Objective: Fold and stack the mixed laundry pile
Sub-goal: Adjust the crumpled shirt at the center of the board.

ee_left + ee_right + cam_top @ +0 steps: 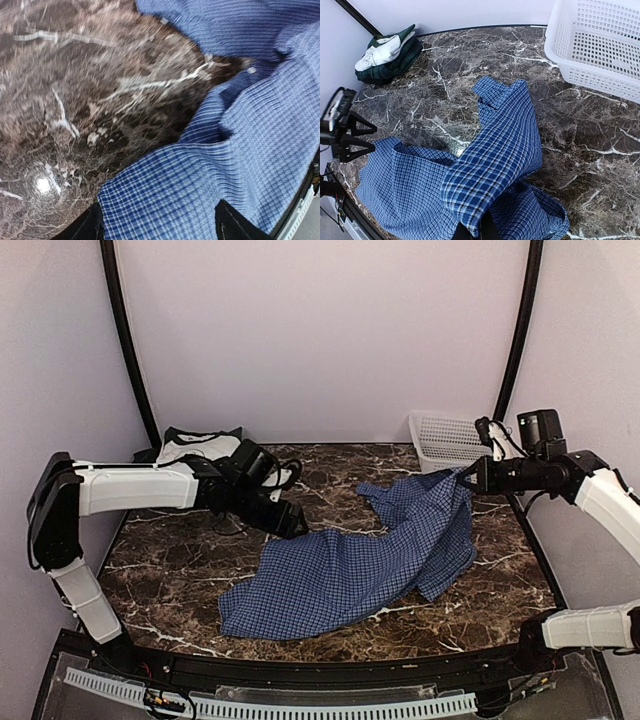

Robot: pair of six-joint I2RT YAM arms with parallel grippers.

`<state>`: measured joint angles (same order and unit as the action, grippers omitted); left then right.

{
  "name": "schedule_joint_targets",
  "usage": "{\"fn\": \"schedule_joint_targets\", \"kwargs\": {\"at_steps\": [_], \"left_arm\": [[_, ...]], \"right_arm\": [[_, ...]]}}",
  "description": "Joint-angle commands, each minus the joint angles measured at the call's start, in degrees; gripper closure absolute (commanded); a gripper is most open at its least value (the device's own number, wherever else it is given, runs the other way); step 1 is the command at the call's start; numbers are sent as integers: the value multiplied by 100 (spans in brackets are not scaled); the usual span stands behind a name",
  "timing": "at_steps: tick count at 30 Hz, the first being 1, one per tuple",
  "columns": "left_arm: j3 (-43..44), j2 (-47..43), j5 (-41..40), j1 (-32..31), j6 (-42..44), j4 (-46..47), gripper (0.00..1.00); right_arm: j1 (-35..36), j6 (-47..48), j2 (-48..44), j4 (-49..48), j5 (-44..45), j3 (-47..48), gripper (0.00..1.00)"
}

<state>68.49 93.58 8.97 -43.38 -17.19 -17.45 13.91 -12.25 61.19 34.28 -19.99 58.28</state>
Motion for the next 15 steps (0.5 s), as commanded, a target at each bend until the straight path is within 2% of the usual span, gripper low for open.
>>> {"fn": "schedule_joint_targets", "kwargs": {"at_steps": [1,6,8,10,12,13,14,15], "left_arm": [[189,435,-225,218,-507,-862,23],[-151,725,178,347,-888,-762,18],[-143,864,434,380,-933,-699,20],[-281,776,705,409,-984,-397,27],[-453,534,999,435,-1010,78,39],[-483,444,1082,457,-993,276,54],[-518,284,1050,478,-977,314,62],[-519,196,910,501,-961,296,79]], "right_arm": [[-14,-215,-105,-117,-38,-217,100],[-12,-278,-84,-202,-158,-474,100],[-11,-303,-89,-258,-172,-567,100],[-13,-313,-79,-293,-164,-581,100],[-12,-290,-46,-292,-137,-566,100],[-11,-275,-17,-271,-129,-557,100],[-11,-263,5,-262,-121,-547,100],[-18,-253,20,-265,-130,-548,100]]}}
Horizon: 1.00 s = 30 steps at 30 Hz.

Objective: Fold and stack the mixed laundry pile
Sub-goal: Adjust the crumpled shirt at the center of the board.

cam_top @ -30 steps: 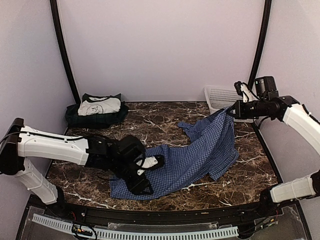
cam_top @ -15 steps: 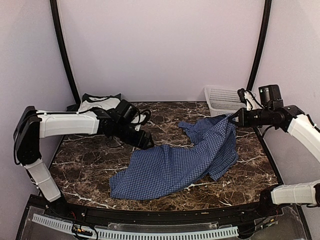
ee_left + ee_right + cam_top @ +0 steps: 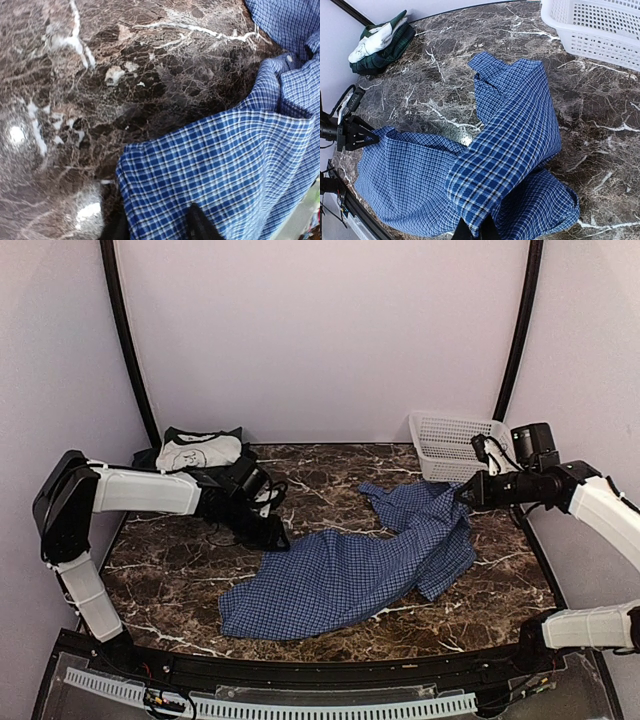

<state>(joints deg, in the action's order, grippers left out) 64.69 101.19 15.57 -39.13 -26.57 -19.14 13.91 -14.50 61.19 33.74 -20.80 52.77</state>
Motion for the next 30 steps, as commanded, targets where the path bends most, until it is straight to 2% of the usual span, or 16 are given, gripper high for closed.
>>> {"fn": "schedule_joint_targets", "kwargs": {"at_steps": [1,3,8,12,14,19,20,21,24,25,26,28,30], "left_arm": [[-151,-743,186,104,-2,415,93],[-187,-1043,-102,116,99,316,99],[-418,-2166,-1095,117,519,-73,100],[-749,-2838,-822,97,1004,-594,100],[-852,-2812,-700,34,1063,-1086,100],[-756,-2022,-1860,-8,588,-2438,100],[-764,-1952,-1876,0,529,-2481,100],[-793,-1848,-1817,1,512,-2455,100],[-799,-1706,-1737,2,543,-2299,100],[-764,-1648,-1753,2,558,-2279,100],[-751,-1621,-1742,2,603,-2262,100],[-694,-1534,-1732,2,676,-2207,100],[-622,-1395,-1738,2,732,-2169,100]], "right_arm": [[-14,-39,35,-233,-98,-14,100],[-17,-61,41,-307,-205,-59,100],[-3,-45,208,-371,-485,-77,100],[35,-22,276,-326,-758,-141,100],[151,-58,312,-283,-738,-207,100],[765,-298,950,153,-397,-124,100],[883,-313,1082,224,-343,-101,85],[964,-321,1236,321,-295,13,61],[970,-417,990,531,273,286,26],[935,-417,832,452,502,386,9],[830,-384,724,335,573,516,2],[608,-222,806,100,559,916,1],[515,58,1452,66,651,1598,2]]}}
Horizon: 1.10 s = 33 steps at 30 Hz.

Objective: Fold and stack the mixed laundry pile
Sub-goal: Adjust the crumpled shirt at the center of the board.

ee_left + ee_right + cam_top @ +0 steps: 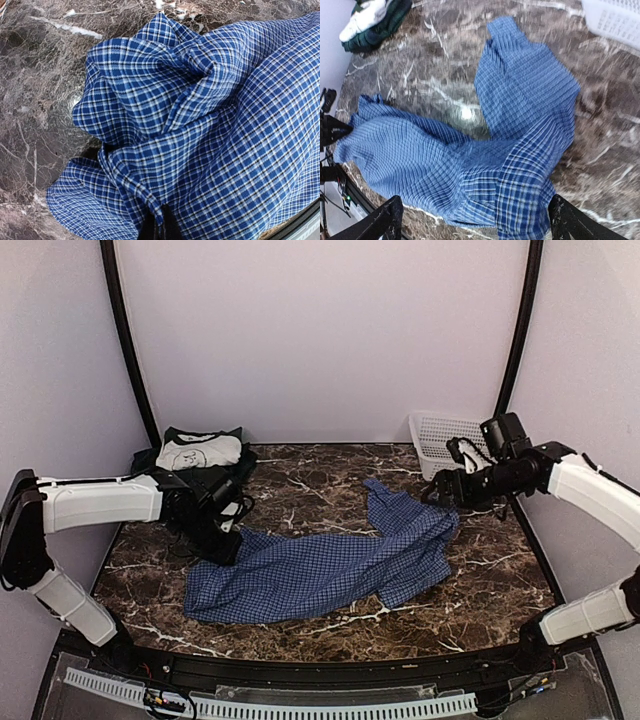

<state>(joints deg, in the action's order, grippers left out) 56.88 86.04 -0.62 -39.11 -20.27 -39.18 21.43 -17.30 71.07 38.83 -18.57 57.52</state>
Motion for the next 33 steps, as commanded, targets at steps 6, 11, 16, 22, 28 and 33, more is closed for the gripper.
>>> {"fn": "schedule_joint_targets", "kwargs": {"at_steps": [6,11,16,22,28,33], "left_arm": [[245,202,-133,64,125,-71,100],[234,150,-83,142,154,3,100],[273,120,5,156,163,33,100],[263,68,31,167,155,54,100],[259,37,45,174,147,74,100],[261,23,46,174,149,90,100]], "right_arm": [[-227,1051,2765,290,1188,3486,5],[-184,1259,3806,39,566,4190,9],[98,1516,4775,344,650,4917,11],[250,1650,5516,415,855,5214,12],[484,1756,6141,620,1254,5493,10],[587,1842,6563,712,1641,5663,11]]}}
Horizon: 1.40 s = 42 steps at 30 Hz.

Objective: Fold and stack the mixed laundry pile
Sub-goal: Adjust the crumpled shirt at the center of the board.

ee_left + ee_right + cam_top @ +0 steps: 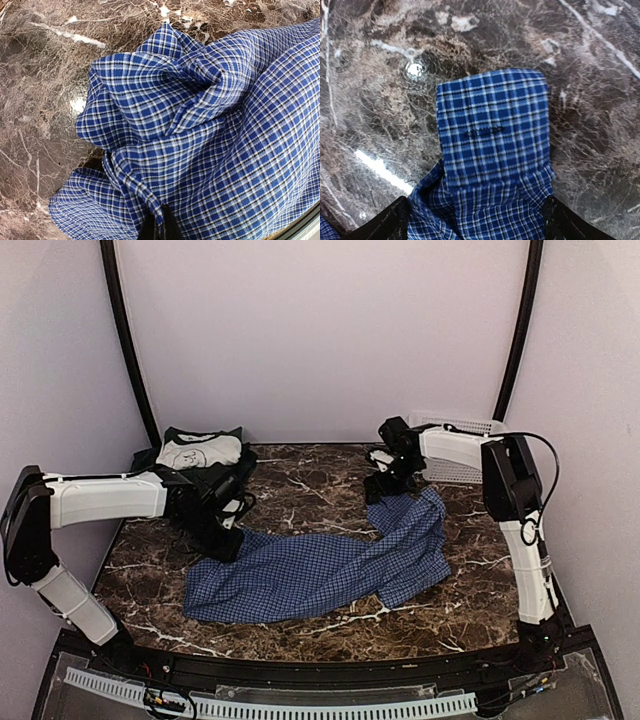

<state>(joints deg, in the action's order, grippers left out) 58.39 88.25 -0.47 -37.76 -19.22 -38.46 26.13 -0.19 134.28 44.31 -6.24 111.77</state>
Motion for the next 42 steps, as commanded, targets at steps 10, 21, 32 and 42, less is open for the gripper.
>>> {"fn": "schedule_joint_targets", "kwargs": {"at_steps": [10,21,32,42], "left_arm": [[128,-101,18,60,-150,335,100],[411,281,382,872,-995,1164,100],[440,369,566,1567,-1054,1441,100],[618,519,704,1744,-965,1428,100]], "right_arm": [[94,176,-394,362,926,646,100],[371,-318,-3436,175,-717,1062,100],[2589,-955,-5502,-1338,-2183,-2677,100],[3802,-867,-4817,-1326,-1955,-3263,27]]}}
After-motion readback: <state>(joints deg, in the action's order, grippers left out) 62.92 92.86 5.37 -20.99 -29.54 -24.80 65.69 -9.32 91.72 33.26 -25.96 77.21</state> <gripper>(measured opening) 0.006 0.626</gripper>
